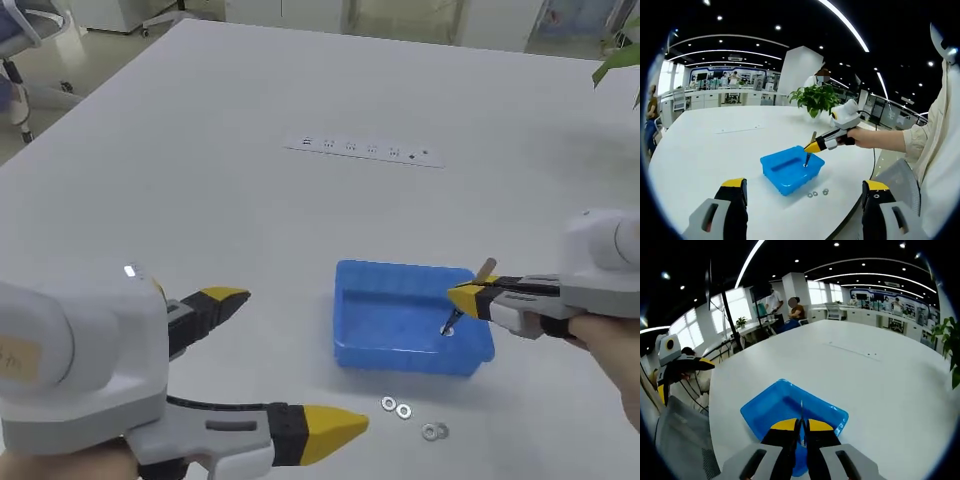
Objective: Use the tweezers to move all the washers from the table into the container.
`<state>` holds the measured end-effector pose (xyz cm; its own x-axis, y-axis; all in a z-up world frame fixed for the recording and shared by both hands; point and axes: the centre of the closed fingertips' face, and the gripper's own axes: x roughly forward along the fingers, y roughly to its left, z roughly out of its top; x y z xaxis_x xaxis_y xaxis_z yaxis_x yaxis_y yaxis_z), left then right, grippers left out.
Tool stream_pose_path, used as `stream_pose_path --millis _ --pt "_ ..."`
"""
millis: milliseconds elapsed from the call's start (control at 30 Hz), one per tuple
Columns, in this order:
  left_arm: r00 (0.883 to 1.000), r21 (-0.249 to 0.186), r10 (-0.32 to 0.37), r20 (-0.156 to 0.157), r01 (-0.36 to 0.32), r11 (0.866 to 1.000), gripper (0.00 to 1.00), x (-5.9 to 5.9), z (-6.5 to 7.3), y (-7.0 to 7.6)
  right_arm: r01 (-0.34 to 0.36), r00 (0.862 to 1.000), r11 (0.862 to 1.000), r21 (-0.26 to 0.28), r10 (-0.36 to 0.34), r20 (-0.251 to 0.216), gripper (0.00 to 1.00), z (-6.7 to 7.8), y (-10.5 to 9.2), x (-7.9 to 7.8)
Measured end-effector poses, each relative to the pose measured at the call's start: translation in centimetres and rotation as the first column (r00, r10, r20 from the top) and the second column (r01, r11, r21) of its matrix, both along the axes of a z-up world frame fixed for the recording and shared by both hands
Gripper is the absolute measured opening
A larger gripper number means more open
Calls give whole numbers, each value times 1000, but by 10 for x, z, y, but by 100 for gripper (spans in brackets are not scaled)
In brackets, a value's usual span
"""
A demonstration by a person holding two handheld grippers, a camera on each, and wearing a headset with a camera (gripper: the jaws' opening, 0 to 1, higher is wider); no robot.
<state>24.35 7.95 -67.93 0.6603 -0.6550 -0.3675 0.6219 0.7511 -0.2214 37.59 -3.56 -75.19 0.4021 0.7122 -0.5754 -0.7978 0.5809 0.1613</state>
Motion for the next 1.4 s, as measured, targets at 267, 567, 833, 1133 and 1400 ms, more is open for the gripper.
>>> stream_pose_path --millis 267,567,833,1133,1400 --pt "1000 7 18 -4 -18 1000 97 -1 -2 6 -5 1000 999 -32 6 21 2 -6 -1 6" --pt "1000 9 26 -10 -26 1000 97 -1 -4 9 19 1000 999 -34 -19 11 3 -9 -8 5" --pt "1000 12 24 -14 -24 1000 96 -1 -6 9 49 997 998 43 -52 63 2 22 -9 0" --pt "1000 13 1 -21 -1 1000 95 -1 -8 5 29 997 985 168 -42 71 2 56 0 -34" --pt "999 21 -24 -32 25 999 94 -3 -13 0 -10 1000 986 169 13 -14 2 30 9 -71"
